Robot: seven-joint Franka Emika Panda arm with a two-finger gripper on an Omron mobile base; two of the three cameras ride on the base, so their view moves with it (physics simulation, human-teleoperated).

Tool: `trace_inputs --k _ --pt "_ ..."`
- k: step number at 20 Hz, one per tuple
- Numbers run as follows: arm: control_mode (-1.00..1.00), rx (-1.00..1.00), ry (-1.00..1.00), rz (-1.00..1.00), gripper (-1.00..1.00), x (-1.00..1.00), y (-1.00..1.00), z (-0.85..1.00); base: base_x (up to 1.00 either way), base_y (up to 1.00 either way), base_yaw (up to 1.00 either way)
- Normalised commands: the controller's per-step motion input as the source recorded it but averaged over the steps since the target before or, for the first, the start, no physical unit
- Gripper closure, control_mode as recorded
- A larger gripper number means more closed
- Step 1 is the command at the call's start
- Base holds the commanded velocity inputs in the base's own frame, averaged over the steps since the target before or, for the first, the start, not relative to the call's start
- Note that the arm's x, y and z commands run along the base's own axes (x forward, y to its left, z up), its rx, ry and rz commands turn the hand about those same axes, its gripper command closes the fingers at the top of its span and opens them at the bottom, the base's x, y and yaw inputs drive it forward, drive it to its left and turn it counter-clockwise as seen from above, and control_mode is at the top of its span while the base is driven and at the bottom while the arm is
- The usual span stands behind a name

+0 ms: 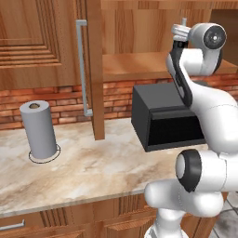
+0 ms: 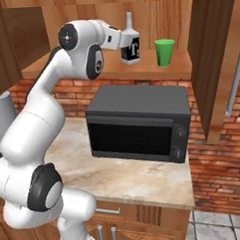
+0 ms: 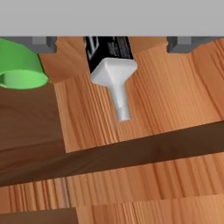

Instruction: Open the cabinet directly in front. Then move the liquor and the cup to the dining counter with the jar on it.

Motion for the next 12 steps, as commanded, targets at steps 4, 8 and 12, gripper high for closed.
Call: trace_inputs --k 4,8,12 --pt "-1.00 -0.06 0.00 0.00 -1.00 0.24 0.00 0.19 0.00 0.00 0.00" --pt "-1.00 -0.07 0.00 0.00 -1.00 0.24 0.00 0.11 0.00 0.00 0.00" --pt "-1.00 -0.03 0.03 0.00 -1.00 0.20 0.00 0.00 0.00 0.00 0.00"
